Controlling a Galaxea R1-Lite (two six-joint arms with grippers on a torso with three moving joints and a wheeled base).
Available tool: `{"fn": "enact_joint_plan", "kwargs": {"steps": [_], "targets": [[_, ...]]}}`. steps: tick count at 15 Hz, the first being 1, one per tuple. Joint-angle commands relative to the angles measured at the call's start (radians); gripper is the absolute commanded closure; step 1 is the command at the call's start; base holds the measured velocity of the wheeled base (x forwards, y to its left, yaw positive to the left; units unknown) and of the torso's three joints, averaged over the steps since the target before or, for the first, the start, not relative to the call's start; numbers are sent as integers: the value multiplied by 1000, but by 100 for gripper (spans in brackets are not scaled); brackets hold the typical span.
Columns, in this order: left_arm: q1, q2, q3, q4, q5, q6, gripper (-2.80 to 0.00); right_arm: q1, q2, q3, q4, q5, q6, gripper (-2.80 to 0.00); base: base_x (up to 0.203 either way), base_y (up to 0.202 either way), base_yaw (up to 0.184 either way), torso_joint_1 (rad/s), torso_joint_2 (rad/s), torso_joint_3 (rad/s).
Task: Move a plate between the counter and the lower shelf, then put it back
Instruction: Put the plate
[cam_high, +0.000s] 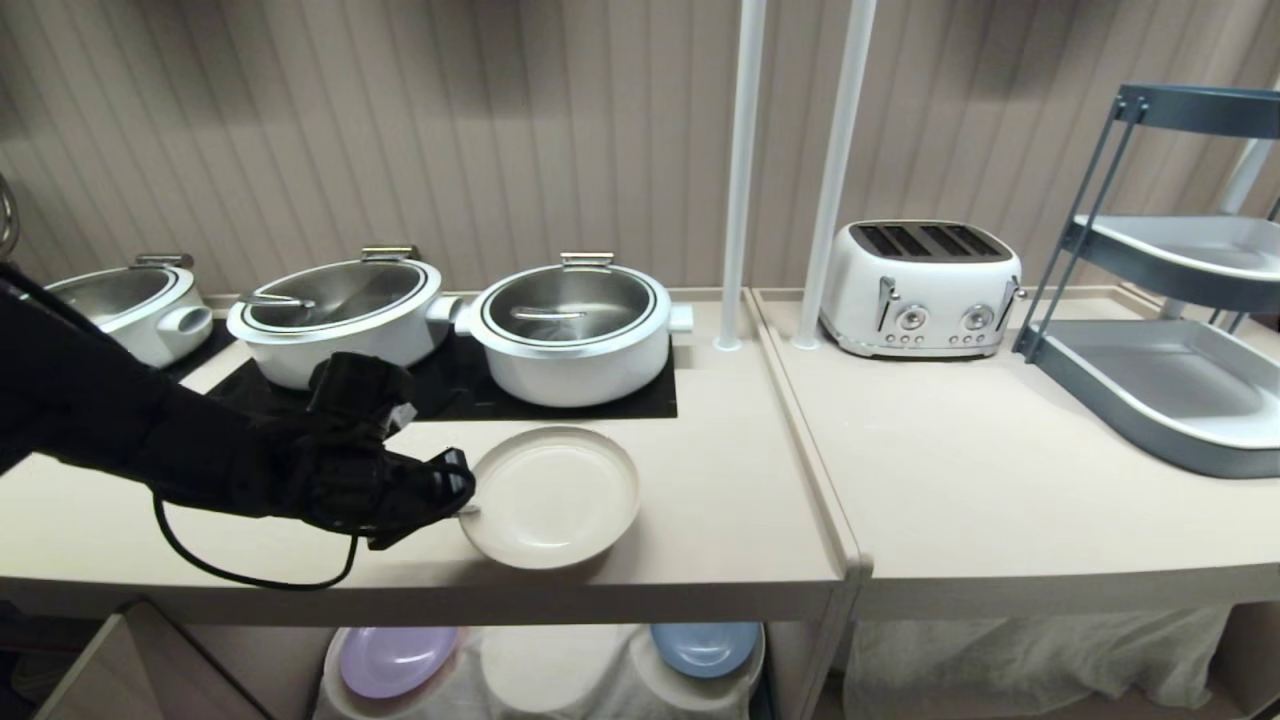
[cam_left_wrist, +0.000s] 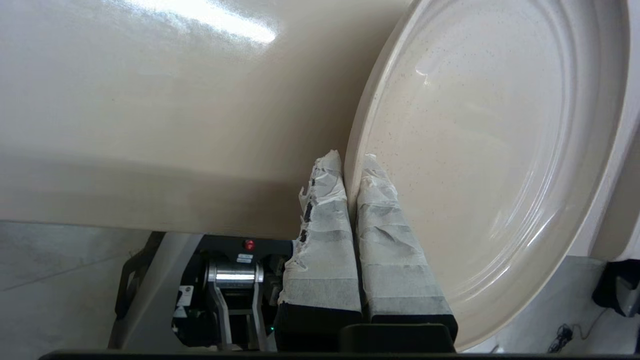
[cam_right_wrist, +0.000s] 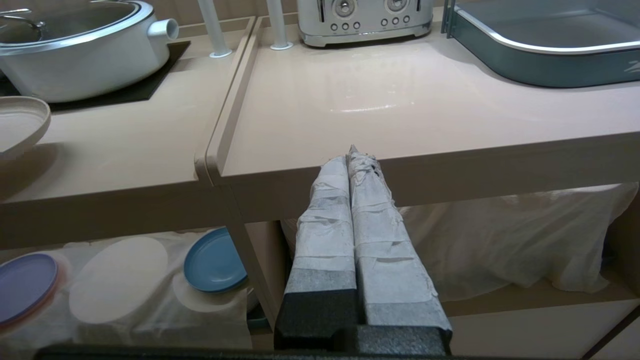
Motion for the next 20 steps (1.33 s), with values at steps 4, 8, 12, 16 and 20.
{"fn": "enact_joint_plan", "kwargs": {"steps": [4,8,12,16,20], "targets": [[-4,52,-5,-4,0,-2,0,0,1,0,-1,0,0,0,0,0,0,0,0,0],[-5,79,-13,-7,0,-1,0,0,1,0,-1,0,0,0,0,0,0,0,0,0],[-5,98,-23,-9,1,1,0,0,1,0,-1,0,0,0,0,0,0,0,0,0],[-1,118,-32,-9,2,1,0,0,1,0,-1,0,0,0,0,0,0,0,0,0],[-4,127,-34,-9,0,1,0,0,1,0,-1,0,0,0,0,0,0,0,0,0]]}}
